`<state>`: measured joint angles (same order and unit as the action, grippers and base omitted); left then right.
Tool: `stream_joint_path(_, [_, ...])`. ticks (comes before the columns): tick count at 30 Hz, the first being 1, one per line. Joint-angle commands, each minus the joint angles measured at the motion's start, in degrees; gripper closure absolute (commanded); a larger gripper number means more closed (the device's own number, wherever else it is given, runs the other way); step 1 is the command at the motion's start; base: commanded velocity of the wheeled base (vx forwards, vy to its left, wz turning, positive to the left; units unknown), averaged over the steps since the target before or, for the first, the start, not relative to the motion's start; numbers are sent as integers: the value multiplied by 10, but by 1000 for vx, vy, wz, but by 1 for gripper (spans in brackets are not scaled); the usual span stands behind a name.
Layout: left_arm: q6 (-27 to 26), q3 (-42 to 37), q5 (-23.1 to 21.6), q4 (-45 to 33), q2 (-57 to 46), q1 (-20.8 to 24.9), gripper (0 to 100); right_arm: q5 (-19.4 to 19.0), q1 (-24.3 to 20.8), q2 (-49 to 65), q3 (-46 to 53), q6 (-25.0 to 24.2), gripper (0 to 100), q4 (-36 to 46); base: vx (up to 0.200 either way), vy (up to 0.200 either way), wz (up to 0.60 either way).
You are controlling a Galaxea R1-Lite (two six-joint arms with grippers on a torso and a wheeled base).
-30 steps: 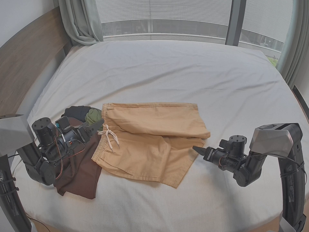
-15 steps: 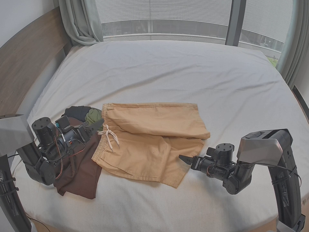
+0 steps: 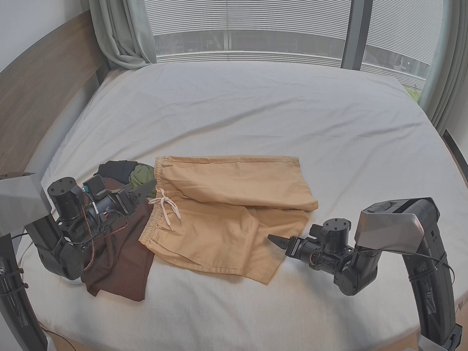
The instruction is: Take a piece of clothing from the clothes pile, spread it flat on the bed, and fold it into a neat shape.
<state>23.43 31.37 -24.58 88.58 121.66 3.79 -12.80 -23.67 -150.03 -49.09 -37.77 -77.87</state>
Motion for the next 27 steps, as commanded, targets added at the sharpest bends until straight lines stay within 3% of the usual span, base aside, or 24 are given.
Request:
stream_joint_path(1, [0, 1, 0, 0, 2, -1, 0, 0, 5, -2, 3, 0, 100, 3, 0, 0, 0])
stream_joint_path(20, [0, 1, 0, 0, 2, 0, 0, 0, 13, 13, 8, -9, 100, 7, 0, 0, 0])
stream_joint_path(27, [0, 1, 0, 0, 2, -1, 0, 0, 48, 38, 15, -6, 100, 27, 0, 0, 0])
